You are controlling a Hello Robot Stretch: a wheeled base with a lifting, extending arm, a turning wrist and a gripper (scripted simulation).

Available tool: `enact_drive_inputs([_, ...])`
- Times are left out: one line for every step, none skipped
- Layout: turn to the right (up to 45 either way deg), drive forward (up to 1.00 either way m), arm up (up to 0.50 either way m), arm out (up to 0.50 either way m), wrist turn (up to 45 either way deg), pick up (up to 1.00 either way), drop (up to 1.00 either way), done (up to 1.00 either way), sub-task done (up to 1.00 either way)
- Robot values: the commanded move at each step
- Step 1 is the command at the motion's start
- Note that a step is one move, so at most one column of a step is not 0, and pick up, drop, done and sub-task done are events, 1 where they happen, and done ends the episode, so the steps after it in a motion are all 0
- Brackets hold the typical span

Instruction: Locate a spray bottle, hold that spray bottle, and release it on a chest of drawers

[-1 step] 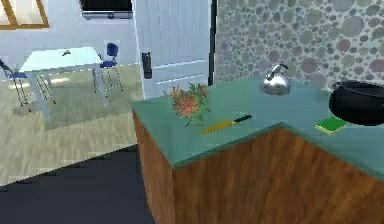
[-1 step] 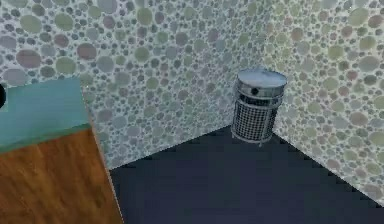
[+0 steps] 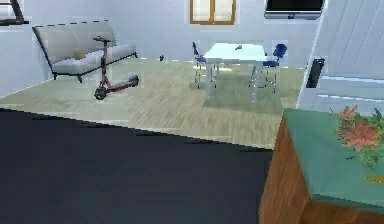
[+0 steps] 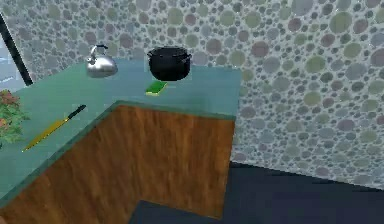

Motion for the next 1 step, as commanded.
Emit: enact_drive_inputs([-33.0, 0.0, 0.0, 0.0, 0.0, 0.0, 0.0, 0.0, 0.0])
